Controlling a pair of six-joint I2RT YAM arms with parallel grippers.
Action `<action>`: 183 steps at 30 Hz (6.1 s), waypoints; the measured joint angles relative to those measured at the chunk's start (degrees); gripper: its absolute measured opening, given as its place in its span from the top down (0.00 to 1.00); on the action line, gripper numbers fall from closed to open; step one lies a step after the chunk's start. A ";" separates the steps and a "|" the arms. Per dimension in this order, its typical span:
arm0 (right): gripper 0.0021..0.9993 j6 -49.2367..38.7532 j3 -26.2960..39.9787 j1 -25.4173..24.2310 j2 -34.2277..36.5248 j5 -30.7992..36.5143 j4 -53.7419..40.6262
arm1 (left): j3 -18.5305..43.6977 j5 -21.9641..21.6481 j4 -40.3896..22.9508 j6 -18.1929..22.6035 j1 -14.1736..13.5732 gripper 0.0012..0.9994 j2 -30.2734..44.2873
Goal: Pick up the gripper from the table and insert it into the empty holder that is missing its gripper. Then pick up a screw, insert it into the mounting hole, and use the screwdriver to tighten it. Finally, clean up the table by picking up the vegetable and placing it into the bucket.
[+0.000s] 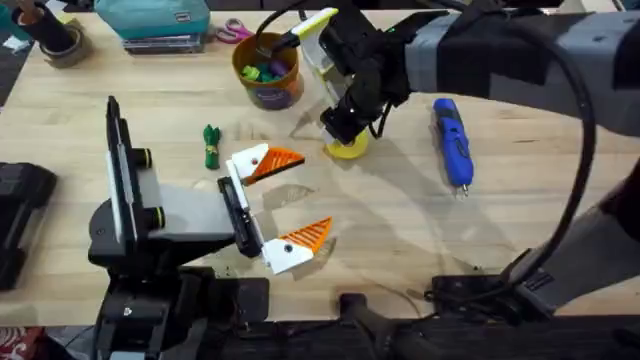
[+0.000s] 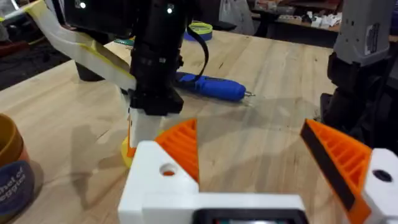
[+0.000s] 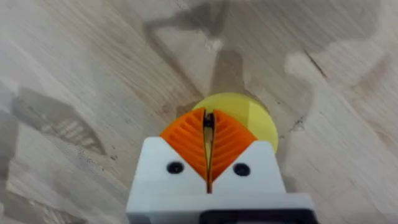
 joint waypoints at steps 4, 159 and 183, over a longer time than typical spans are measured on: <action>1.00 0.00 0.00 0.00 0.00 0.00 0.00 | 0.00 0.02 0.02 0.00 0.00 0.01 0.00; 1.00 -20.39 31.61 23.23 -9.86 -1.86 -30.77 | 0.00 0.00 0.00 0.00 0.00 0.01 0.00; 1.00 -20.39 31.61 23.23 -7.71 -2.23 -29.29 | 0.00 0.00 0.00 0.00 0.00 0.01 -0.02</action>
